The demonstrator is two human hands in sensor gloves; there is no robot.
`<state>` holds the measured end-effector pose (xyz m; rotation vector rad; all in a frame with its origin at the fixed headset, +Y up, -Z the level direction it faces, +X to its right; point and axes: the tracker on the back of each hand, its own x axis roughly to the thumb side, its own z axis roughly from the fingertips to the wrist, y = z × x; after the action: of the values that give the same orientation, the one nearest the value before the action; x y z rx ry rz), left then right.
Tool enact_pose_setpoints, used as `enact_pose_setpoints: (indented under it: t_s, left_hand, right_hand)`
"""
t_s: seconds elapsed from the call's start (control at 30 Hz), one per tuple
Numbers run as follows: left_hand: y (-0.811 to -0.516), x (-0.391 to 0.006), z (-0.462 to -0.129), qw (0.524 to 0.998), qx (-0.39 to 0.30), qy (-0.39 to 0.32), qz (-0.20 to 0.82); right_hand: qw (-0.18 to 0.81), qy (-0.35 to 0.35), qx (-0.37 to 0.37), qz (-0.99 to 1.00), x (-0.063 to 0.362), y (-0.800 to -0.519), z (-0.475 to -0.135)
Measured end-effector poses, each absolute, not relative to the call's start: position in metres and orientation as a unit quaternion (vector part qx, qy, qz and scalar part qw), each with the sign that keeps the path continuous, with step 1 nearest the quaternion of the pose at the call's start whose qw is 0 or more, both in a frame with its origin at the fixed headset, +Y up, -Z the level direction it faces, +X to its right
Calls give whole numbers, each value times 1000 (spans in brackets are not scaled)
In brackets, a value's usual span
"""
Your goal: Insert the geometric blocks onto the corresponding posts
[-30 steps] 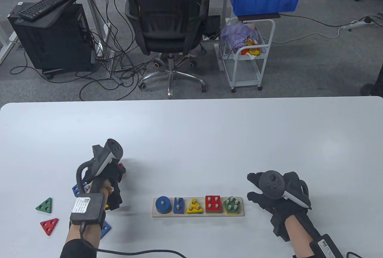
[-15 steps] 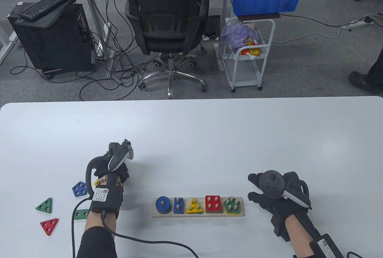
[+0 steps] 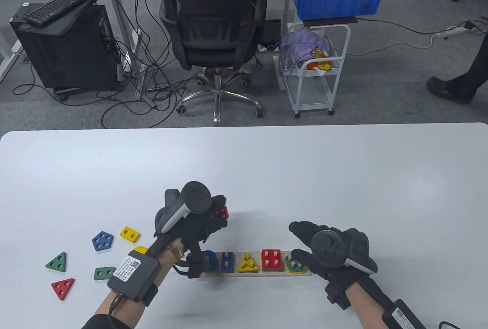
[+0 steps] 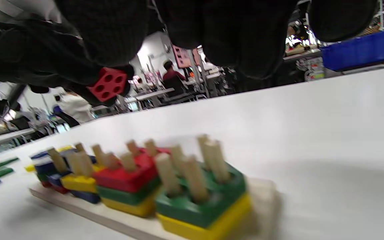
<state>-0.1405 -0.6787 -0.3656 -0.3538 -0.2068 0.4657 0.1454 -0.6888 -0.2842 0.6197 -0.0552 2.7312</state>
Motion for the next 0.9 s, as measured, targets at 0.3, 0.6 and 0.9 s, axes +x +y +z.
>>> enact_pose_setpoints:
  t_s: [0.3,0.6,0.9]
  left_hand:
    - [-682,-87,-329,790,-284,-175,514]
    - [-696,-80,-316,716,-350,-172,578]
    - [-683,-104,-308,803,-263,-205,495]
  right_hand:
    - [281,-146,291,903,118,-673,-261]
    - [280,-196,263,903,123,-670,-257]
    - [275,-193,249,908,131,-670,-261]
